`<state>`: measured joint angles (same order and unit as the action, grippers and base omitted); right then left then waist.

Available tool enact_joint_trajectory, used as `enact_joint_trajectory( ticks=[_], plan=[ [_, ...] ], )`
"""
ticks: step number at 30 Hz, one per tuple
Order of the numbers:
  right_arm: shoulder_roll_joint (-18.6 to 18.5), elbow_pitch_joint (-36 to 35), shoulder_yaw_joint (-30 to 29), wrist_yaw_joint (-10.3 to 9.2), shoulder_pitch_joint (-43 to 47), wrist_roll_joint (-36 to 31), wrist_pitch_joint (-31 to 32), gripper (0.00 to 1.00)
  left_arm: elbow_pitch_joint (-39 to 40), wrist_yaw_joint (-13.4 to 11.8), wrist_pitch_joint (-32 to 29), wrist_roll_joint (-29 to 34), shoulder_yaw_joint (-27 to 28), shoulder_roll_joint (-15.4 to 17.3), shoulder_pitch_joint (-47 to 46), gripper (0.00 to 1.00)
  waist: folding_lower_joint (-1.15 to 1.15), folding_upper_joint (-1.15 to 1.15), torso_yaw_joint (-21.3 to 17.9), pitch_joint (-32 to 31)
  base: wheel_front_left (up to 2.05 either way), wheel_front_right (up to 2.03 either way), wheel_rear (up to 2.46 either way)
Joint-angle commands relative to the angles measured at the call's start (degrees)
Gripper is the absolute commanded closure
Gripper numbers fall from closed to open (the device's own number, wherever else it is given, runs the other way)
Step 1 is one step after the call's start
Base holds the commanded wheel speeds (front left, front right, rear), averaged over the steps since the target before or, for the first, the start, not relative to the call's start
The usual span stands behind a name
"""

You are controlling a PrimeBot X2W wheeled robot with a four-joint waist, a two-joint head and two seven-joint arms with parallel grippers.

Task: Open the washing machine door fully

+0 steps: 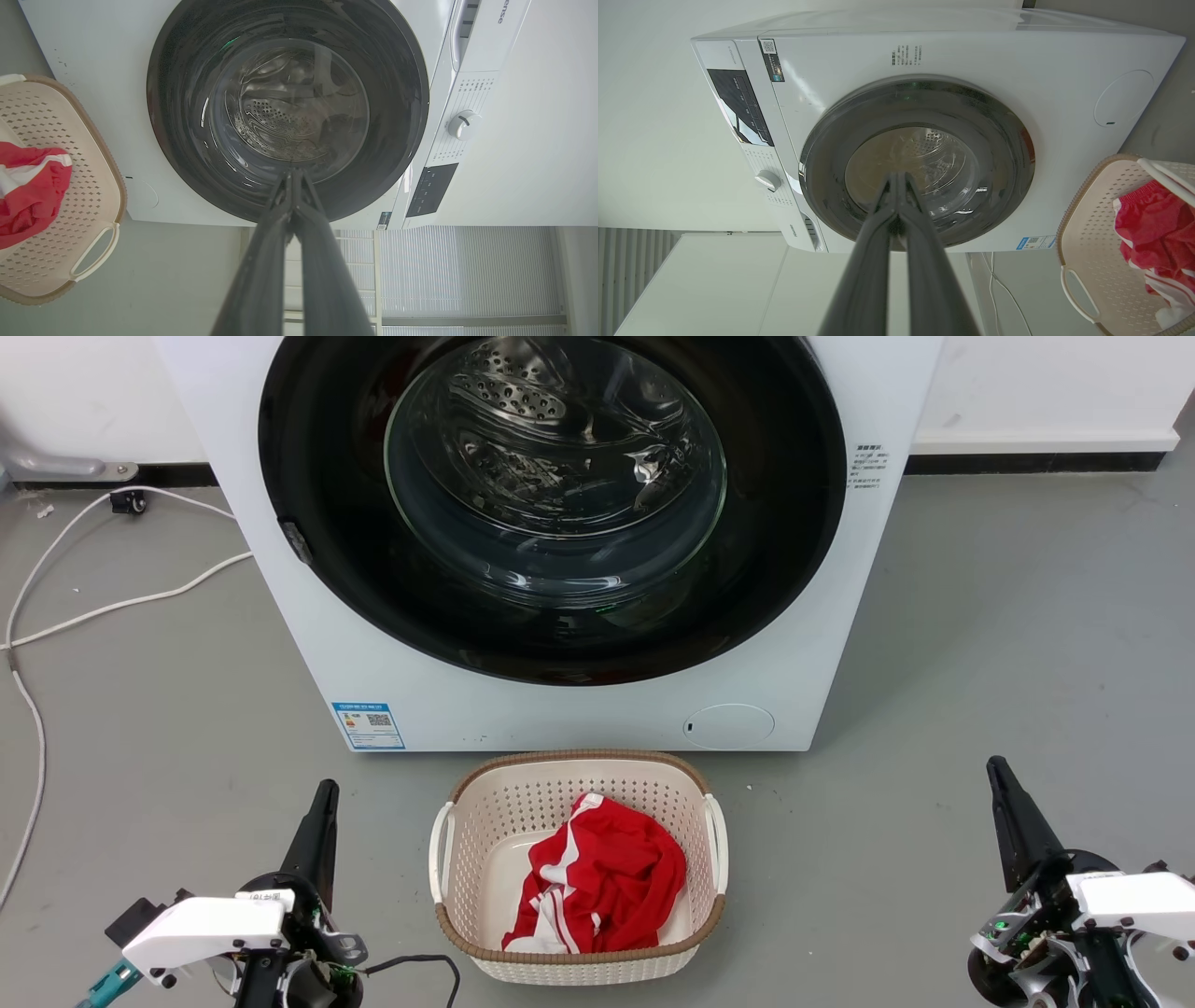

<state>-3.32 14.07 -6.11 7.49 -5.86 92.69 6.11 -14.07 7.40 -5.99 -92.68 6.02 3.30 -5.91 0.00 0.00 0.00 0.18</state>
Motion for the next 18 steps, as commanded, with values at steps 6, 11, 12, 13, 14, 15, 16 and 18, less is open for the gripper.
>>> enact_joint_trajectory(
  ticks=[6, 11, 12, 13, 14, 15, 16, 18],
  plan=[
    [0.05, 0.43, -0.01, 0.00, 0.44, 0.01, -0.09, 0.00, -0.54, -0.02, -0.06, 0.01, -0.18, -0.12, 0.29, 0.00, 0.00, 0.00, 0.00, 0.00, 0.00, 0.00, 0.00],
    [0.07, -0.84, 0.08, 0.00, 1.33, -0.39, -1.52, 0.00, -0.05, -0.01, 1.45, 0.33, -2.30, -0.14, 0.02, 0.00, 0.00, 0.00, 0.00, 0.07, 0.00, 0.00, 0.00],
    [0.07, -1.12, 0.11, 0.00, 1.49, -0.63, -1.84, 0.00, 0.04, -0.01, 1.77, 0.64, -2.69, -0.14, -0.08, 0.00, 0.00, 0.00, 0.00, 0.10, 0.00, 0.00, 0.00],
    [0.08, -1.39, 0.14, 0.00, 1.66, -0.96, -2.14, 0.00, 0.13, -0.01, 2.06, 1.13, -3.02, -0.14, -0.17, 0.00, 0.00, 0.00, 0.00, 0.11, 0.00, 0.00, 0.00],
    [0.08, -1.68, 0.13, 0.00, 1.82, -1.42, -2.44, 0.00, 0.31, -0.01, 2.35, 1.77, -3.17, -0.14, -0.25, 0.00, 0.00, 0.00, 0.00, 0.14, 0.00, 0.00, 0.00],
    [0.07, -1.97, 0.16, 0.00, 1.97, -2.01, -2.73, 0.00, 0.54, 0.00, 2.62, 2.56, -3.29, -0.14, -0.30, 0.00, 0.00, 0.00, 0.00, 0.17, 0.00, 0.00, 0.00],
    [0.06, -2.28, 0.13, 0.00, 2.12, -2.79, -3.01, 0.00, 0.82, 0.00, 2.89, 3.52, -3.33, -0.15, -0.34, 0.00, 0.00, 0.00, -0.01, 0.20, 0.00, 0.00, 0.00],
    [0.06, -3.03, -0.14, 0.00, 2.36, -4.98, -3.55, 0.00, 1.57, 0.00, 3.43, 5.56, -3.49, -0.15, -0.38, 0.00, 0.00, 0.00, -0.03, 0.27, 0.00, 0.00, 0.00]
  ],
)
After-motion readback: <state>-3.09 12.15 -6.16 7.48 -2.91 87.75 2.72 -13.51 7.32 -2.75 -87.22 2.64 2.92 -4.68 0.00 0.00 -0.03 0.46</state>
